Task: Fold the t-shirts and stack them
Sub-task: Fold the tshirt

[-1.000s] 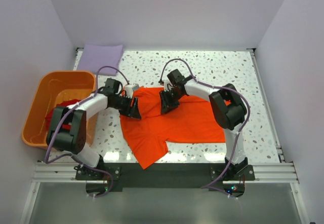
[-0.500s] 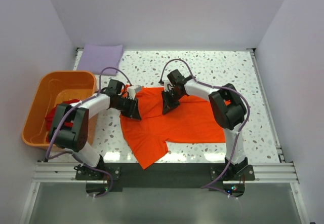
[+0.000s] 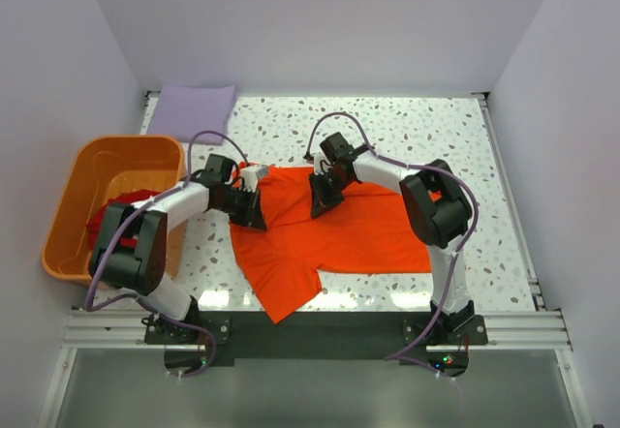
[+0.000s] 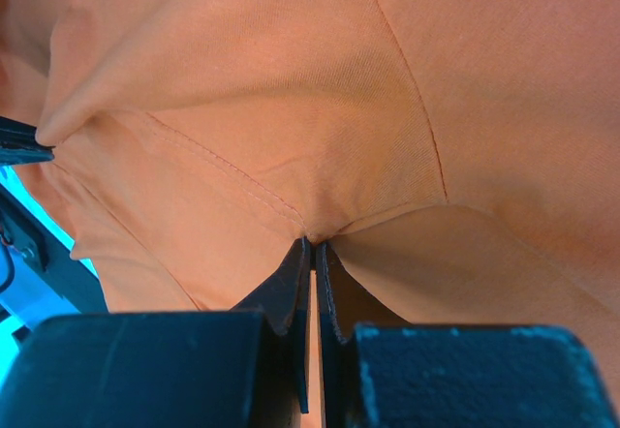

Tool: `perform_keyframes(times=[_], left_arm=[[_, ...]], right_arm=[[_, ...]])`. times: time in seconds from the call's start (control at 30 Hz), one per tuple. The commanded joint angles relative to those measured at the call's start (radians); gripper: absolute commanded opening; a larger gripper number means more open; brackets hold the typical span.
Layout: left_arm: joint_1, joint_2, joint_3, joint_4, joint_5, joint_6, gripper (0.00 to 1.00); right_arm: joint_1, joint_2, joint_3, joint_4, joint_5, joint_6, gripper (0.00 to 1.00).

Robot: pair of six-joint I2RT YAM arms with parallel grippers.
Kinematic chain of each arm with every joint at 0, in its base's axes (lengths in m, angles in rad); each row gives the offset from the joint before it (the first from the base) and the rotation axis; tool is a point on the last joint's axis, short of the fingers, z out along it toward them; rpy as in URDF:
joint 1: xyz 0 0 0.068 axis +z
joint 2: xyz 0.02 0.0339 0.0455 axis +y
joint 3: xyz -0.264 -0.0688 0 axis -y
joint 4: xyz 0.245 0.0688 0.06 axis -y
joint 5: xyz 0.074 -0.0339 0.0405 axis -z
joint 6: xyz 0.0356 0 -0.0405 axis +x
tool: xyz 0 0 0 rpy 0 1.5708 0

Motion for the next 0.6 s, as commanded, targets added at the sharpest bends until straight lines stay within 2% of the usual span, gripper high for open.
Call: perform_keyframes(times=[0.0, 0.03, 0.13, 0.33, 0.57], left_arm=[[0.005, -0.058, 0.003, 0.026, -0.044, -0.027, 0.00], [0.005, -0.058, 0.001, 0.026, -0.055, -0.024, 0.00], [0.004, -0.055, 0.001, 0.023, -0.063, -0.010, 0.21], [-0.008, -0.037, -0.008, 0.038, -0.047, -0.004, 0.41], [-0.014, 0.031, 0.012, 0.052, -0.057, -0.011, 0.43]], right_arm=[[-0.007, -0.078, 0.019, 0.013, -0.010, -0.009, 0.00], [-0.007, -0.078, 0.016, 0.014, -0.011, -0.010, 0.00], [-0.007, -0.076, 0.011, 0.019, -0.013, -0.005, 0.00], [-0.007, -0.075, 0.011, 0.018, -0.019, -0.009, 0.00], [-0.009, -0.079, 0.010, 0.011, -0.022, -0.015, 0.00]])
